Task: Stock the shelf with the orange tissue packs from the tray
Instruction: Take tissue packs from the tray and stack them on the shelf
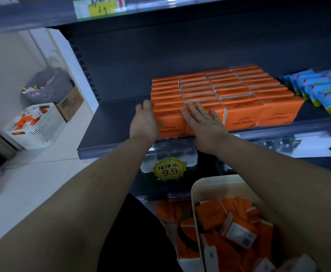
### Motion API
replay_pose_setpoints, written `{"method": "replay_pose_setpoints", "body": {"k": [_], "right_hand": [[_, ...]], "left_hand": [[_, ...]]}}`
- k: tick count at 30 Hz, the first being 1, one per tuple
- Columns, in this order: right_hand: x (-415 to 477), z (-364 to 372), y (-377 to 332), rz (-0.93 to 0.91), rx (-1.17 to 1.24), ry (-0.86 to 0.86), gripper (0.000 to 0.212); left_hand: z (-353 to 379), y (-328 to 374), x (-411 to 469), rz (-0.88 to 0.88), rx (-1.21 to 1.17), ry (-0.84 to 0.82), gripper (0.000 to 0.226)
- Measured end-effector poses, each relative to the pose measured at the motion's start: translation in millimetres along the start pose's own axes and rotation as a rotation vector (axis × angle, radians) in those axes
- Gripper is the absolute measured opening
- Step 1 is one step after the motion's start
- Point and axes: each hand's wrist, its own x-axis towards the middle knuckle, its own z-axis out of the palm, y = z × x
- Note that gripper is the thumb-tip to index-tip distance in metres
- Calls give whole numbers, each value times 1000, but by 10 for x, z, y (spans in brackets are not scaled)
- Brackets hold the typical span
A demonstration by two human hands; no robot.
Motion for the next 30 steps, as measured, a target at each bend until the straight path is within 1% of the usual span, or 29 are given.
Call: {"method": "replay_pose_setpoints", "body": {"k": [3, 6, 9, 14, 18, 20, 24, 26, 30], "right_hand": [[-74, -33, -17, -5, -6, 5, 103], [-186, -75, -2, -3, -11, -14, 100], [-314, -111, 38, 22, -17, -42, 99], [-594, -153, 102, 43, -29, -65, 93], [-846, -61, 220, 45, -33, -94, 86], [-1003, 6, 314, 57, -26, -83, 84], [-1347, 173, 516, 100, 18, -97, 71], [-1501, 313, 632, 127, 25, -106, 69], [-1728, 660, 821, 191, 22, -207, 66]], "left_hand": [[-36, 47, -47, 1, 39, 10, 49], [-68, 69, -99, -7, 92, 38, 41], [-98, 100, -168, -18, 105, 10, 36], [-112, 257, -377, 57, 128, -137, 35], [20, 391, -563, 104, 118, -237, 31], [126, 469, -667, 131, 142, -284, 30], [412, 600, -898, 193, 110, -396, 35], [576, 638, -1024, 234, 116, -445, 35], [910, 643, -1220, 315, 185, -558, 41]]}}
